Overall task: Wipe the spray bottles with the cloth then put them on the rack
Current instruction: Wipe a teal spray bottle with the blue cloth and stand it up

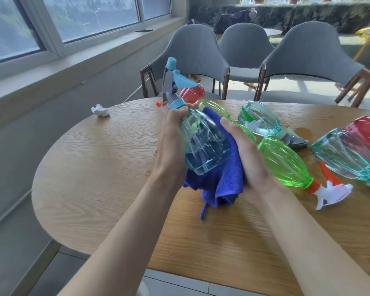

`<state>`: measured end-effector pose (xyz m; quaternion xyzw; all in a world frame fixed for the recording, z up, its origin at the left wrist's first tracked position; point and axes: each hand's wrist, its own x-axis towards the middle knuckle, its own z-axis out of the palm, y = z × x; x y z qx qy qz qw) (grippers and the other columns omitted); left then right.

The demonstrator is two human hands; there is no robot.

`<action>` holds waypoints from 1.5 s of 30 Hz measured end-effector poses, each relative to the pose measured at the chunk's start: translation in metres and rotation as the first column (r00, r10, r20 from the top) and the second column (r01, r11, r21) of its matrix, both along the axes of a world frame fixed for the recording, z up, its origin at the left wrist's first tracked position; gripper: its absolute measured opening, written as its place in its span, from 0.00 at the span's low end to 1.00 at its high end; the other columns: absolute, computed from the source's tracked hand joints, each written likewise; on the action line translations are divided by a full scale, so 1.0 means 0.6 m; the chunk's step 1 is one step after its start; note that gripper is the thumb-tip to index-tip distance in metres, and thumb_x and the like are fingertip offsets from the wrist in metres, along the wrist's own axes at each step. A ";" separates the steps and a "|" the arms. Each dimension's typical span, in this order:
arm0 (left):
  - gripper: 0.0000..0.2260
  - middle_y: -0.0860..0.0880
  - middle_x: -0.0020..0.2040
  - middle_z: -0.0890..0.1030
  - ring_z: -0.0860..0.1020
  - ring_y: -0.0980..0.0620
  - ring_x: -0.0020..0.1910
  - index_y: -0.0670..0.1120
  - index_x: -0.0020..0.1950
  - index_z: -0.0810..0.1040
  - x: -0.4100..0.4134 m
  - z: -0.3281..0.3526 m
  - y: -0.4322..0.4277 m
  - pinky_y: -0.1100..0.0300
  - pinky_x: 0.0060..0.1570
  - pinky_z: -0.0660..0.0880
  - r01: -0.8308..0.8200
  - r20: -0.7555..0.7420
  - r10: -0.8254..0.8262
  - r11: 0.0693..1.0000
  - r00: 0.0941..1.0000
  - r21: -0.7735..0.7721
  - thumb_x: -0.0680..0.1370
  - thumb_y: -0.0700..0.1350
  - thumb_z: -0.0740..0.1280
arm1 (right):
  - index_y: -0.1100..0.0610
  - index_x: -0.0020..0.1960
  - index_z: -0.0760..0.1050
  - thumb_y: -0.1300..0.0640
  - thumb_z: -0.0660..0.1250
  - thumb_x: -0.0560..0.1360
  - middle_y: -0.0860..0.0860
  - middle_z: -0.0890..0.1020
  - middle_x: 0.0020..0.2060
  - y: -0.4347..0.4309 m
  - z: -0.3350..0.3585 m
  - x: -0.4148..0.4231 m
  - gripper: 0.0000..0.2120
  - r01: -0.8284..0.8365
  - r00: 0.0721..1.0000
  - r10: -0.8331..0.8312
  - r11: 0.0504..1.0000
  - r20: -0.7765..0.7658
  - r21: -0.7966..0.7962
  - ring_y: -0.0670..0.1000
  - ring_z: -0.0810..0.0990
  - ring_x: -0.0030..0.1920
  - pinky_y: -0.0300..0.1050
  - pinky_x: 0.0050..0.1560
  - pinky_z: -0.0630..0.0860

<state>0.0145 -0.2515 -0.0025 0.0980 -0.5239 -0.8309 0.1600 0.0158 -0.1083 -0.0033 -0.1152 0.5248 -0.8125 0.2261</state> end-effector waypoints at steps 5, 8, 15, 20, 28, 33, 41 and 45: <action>0.25 0.36 0.62 0.85 0.83 0.34 0.63 0.40 0.67 0.80 -0.011 0.000 -0.003 0.33 0.67 0.78 -0.146 0.053 0.139 0.977 0.989 0.155 0.79 0.56 0.65 | 0.55 0.71 0.79 0.39 0.66 0.83 0.57 0.85 0.64 -0.028 -0.016 0.009 0.25 0.081 0.996 -0.082 0.995 -0.017 -0.052 0.58 0.84 0.65 0.61 0.72 0.76; 0.21 0.38 0.59 0.86 0.83 0.33 0.63 0.42 0.64 0.80 -0.016 0.001 -0.004 0.32 0.66 0.78 -0.173 0.058 0.165 0.966 0.985 0.193 0.78 0.56 0.65 | 0.50 0.65 0.81 0.42 0.64 0.85 0.47 0.88 0.58 -0.040 -0.018 0.012 0.16 0.256 0.955 -0.253 0.967 -0.157 -0.002 0.49 0.86 0.60 0.51 0.65 0.79; 0.24 0.41 0.59 0.85 0.85 0.40 0.56 0.44 0.65 0.82 -0.018 -0.017 -0.012 0.39 0.59 0.82 -0.147 0.151 0.137 0.987 0.979 0.060 0.75 0.57 0.65 | 0.44 0.66 0.78 0.49 0.64 0.86 0.45 0.81 0.61 -0.032 -0.017 0.010 0.10 0.413 0.745 -0.158 0.873 -0.648 0.261 0.42 0.78 0.63 0.42 0.68 0.70; 0.26 0.41 0.57 0.85 0.85 0.40 0.54 0.44 0.64 0.80 -0.011 -0.013 -0.011 0.34 0.60 0.81 -0.082 0.124 0.092 0.993 0.988 -0.085 0.72 0.58 0.66 | 0.43 0.72 0.77 0.42 0.57 0.86 0.43 0.79 0.66 -0.028 -0.011 0.003 0.18 0.341 0.771 -0.073 0.887 -0.633 0.312 0.46 0.77 0.70 0.58 0.75 0.70; 0.18 0.40 0.51 0.83 0.82 0.46 0.50 0.39 0.61 0.75 0.016 0.002 0.008 0.38 0.58 0.79 0.080 -0.011 -0.091 0.920 0.996 -0.384 0.79 0.51 0.65 | 0.50 0.58 0.86 0.50 0.53 0.90 0.50 0.89 0.52 -0.007 0.005 -0.014 0.21 0.144 0.932 -0.072 0.973 -0.355 0.181 0.48 0.87 0.54 0.41 0.52 0.81; 0.12 0.42 0.47 0.84 0.82 0.44 0.48 0.45 0.52 0.81 0.015 0.005 0.024 0.33 0.60 0.78 -0.010 0.007 0.014 0.937 1.000 -0.350 0.77 0.53 0.66 | 0.51 0.52 0.87 0.48 0.56 0.89 0.57 0.88 0.50 -0.008 -0.004 -0.020 0.22 0.177 0.948 -0.128 0.973 -0.291 0.149 0.55 0.87 0.50 0.54 0.54 0.84; 0.10 0.45 0.53 0.86 0.85 0.46 0.56 0.46 0.58 0.81 0.006 0.002 0.014 0.39 0.61 0.80 0.001 0.034 0.010 0.956 0.999 -0.294 0.81 0.50 0.66 | 0.49 0.72 0.78 0.47 0.58 0.87 0.50 0.84 0.64 -0.013 -0.020 -0.023 0.18 0.293 0.839 -0.138 0.930 -0.526 0.223 0.52 0.83 0.66 0.60 0.71 0.75; 0.16 0.34 0.56 0.82 0.83 0.40 0.52 0.40 0.58 0.79 0.011 0.001 0.017 0.33 0.62 0.78 0.078 -0.008 -0.085 0.942 0.996 -0.325 0.78 0.50 0.67 | 0.52 0.56 0.86 0.46 0.58 0.88 0.58 0.88 0.53 0.001 -0.004 -0.022 0.18 0.114 0.978 -0.097 0.990 -0.186 0.083 0.56 0.87 0.51 0.53 0.51 0.83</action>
